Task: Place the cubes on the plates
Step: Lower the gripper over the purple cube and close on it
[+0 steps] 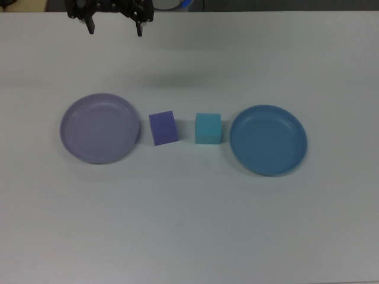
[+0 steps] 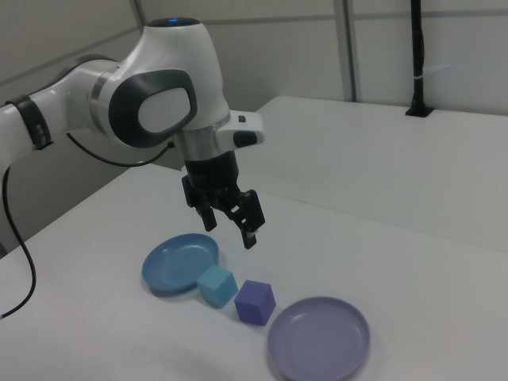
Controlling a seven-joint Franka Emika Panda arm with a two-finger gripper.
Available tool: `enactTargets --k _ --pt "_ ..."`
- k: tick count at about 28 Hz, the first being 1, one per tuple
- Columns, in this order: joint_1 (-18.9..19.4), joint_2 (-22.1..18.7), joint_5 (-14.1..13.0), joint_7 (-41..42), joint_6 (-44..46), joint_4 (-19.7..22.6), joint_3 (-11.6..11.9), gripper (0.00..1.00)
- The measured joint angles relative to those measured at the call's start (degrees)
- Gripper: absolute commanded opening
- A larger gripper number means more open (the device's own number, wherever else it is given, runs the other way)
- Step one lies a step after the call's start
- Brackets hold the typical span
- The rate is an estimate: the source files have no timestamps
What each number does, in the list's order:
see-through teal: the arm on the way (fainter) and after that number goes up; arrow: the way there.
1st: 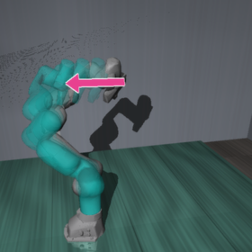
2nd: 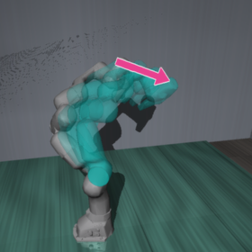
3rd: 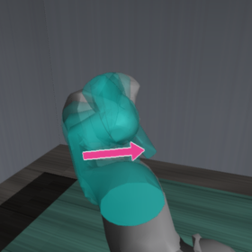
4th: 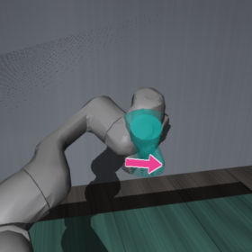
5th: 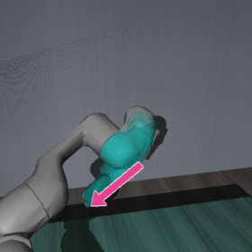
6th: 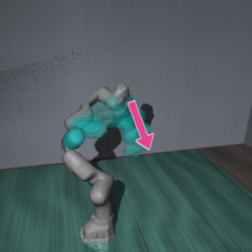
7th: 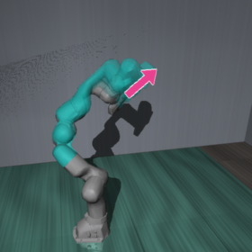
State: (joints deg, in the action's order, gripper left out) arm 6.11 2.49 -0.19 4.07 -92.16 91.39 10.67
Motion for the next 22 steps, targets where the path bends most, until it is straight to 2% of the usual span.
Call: enactTargets --k 5,16,22 --pt "0.33 0.39 0.00 0.26 -1.87 0.80 -0.49 1.00" --pt "3.06 7.14 0.27 0.26 -13.82 5.75 -1.69 1.00" --pt "4.72 11.56 2.67 0.27 -18.42 7.01 -1.78 1.00"
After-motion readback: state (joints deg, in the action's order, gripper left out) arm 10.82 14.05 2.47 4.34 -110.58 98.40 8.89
